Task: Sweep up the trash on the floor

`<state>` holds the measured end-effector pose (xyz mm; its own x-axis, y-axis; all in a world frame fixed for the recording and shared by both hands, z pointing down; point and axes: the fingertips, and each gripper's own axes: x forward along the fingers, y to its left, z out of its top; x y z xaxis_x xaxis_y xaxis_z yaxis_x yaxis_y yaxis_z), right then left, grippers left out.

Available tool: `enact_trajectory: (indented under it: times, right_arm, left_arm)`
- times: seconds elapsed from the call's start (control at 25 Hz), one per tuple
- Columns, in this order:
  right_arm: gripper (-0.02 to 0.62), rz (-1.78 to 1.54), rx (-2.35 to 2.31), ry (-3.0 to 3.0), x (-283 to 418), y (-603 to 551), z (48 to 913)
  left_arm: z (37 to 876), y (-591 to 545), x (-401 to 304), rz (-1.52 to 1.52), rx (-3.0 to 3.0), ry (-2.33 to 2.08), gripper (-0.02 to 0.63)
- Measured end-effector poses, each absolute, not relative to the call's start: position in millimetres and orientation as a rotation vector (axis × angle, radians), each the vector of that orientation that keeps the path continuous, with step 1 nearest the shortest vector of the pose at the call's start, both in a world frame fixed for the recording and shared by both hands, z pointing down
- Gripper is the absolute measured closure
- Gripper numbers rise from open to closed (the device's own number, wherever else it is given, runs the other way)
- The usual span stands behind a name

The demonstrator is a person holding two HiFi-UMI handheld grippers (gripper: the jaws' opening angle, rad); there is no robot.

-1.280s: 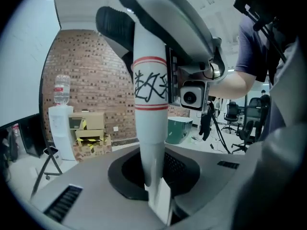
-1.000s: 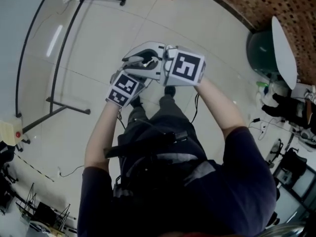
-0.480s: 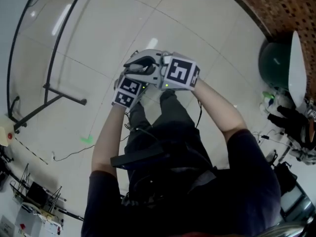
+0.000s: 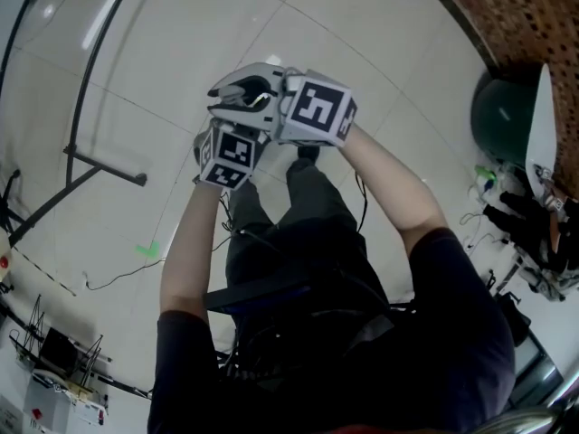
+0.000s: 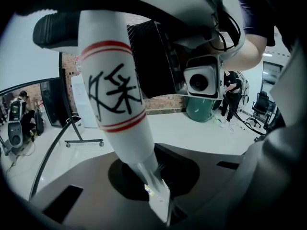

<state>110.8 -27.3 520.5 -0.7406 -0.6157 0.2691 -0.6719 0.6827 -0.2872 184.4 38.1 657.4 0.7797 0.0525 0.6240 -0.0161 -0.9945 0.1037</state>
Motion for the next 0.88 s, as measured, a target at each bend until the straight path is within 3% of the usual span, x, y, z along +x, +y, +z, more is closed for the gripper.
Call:
enact_trajectory:
  times: [0.88]
  right_arm:
    - [0.511, 0.474, 1.053, -2.741, 91, -85, 514]
  left_arm:
    - [652, -21, 169, 1.049, 2.863, -0.015, 0.583]
